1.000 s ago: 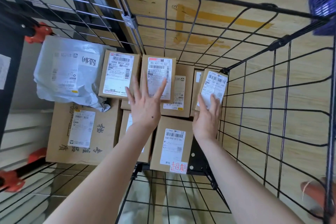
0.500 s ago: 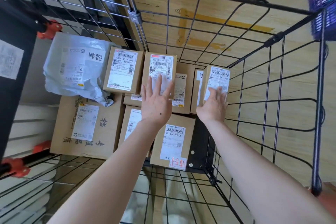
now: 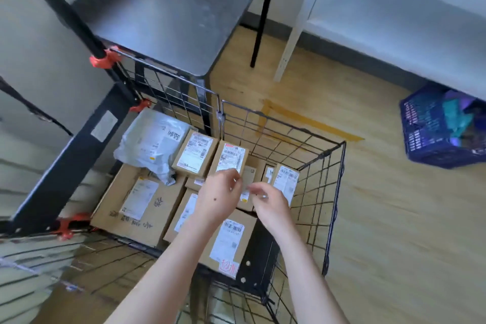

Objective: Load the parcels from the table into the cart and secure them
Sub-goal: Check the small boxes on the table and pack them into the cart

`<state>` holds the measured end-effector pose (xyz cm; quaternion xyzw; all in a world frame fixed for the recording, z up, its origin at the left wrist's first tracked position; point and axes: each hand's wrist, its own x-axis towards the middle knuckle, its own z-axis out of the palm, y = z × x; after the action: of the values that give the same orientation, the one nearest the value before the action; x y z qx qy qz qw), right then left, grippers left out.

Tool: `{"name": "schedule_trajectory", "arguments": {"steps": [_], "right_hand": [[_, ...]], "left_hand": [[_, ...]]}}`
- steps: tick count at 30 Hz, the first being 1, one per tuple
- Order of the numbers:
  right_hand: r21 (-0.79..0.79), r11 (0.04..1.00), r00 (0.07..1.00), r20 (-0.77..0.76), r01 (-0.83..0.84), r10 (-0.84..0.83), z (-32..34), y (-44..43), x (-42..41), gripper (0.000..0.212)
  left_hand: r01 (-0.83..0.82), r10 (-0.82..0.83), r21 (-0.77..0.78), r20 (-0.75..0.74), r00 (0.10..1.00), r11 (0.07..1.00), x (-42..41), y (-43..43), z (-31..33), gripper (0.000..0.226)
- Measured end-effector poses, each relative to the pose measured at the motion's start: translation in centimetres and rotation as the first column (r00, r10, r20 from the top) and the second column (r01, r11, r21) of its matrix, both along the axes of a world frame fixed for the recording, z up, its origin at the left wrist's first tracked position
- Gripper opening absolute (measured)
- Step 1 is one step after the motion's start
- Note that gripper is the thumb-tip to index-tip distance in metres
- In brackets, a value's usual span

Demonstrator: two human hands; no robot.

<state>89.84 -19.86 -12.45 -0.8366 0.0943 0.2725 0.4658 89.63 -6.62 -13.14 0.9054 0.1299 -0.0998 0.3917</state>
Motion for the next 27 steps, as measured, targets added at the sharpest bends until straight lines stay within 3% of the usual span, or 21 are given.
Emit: {"name": "schedule_trajectory", "arguments": {"steps": [7, 13, 20, 27], "right_hand": [[0.032, 0.973, 0.947, 0.239, -0.23, 0.216, 12.9, 2.1, -2.4, 0.025], [0.007, 0.88, 0.818, 0.373, -0.474, 0.438, 20.5, 5.9, -6.7, 0.02], [0.005, 0.674, 0.593, 0.479, -0.739, 0.647, 24.9, 11.0, -15.3, 0.019], [0.009, 0.396, 0.336, 0.546, -0.918, 0.767, 26.7, 13.6, -28.8, 0.019]], "left_hand": [[-0.208, 0.216, -0.074, 0.127, 0.968, 0.975, -5.9, 1.6, 11.9, 0.017], [-0.416, 0.433, -0.121, 0.219, 0.874, 0.901, -12.9, 4.3, 20.2, 0.015], [-0.618, 0.642, -0.19, 0.332, 0.691, 0.763, -25.5, 7.1, 25.8, 0.011], [-0.853, 0.814, -0.131, 0.398, 0.422, 0.506, -43.3, 6.0, 28.4, 0.011]]}}
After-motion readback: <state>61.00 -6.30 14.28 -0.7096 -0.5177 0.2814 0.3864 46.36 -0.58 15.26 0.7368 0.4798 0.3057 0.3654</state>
